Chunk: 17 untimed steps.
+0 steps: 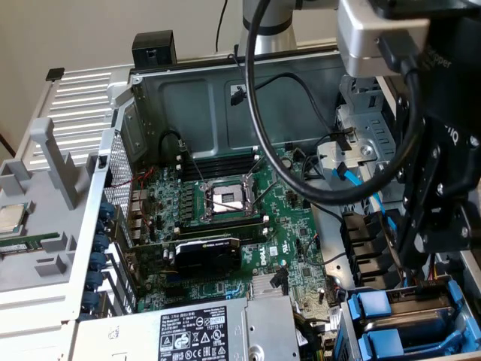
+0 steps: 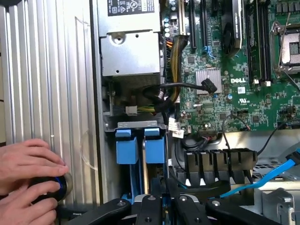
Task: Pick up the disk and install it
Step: 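Insert the second disk wire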
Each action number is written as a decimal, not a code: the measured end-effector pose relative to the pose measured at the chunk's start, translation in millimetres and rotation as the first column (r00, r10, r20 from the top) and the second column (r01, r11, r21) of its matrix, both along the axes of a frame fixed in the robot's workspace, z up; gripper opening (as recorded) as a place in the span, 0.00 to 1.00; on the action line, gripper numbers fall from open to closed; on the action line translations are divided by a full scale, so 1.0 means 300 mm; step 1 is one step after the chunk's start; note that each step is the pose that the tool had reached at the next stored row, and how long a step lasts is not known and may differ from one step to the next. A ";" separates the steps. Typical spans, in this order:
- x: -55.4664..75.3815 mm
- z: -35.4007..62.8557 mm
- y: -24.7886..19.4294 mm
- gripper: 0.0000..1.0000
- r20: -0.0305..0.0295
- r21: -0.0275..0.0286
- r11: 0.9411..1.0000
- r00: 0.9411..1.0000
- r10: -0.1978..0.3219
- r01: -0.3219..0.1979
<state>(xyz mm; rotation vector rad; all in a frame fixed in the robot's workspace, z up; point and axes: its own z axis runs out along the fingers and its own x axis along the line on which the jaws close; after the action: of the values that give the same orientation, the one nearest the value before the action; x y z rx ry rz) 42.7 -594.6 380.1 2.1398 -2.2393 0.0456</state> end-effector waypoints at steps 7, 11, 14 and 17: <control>0.000 -0.001 -0.001 0.16 0.001 0.010 0.997 0.997 0.071 -0.071; 0.000 -0.005 -0.018 0.16 0.001 0.016 0.997 0.997 0.073 -0.073; 0.000 -0.012 -0.027 0.16 0.002 0.028 0.997 0.997 0.073 -0.073; 0.000 -0.021 -0.030 0.16 0.003 0.036 0.997 0.997 0.073 -0.073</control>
<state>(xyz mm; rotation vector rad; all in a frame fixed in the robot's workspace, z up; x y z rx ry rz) 42.6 -603.7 374.0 2.2403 -2.1785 0.0087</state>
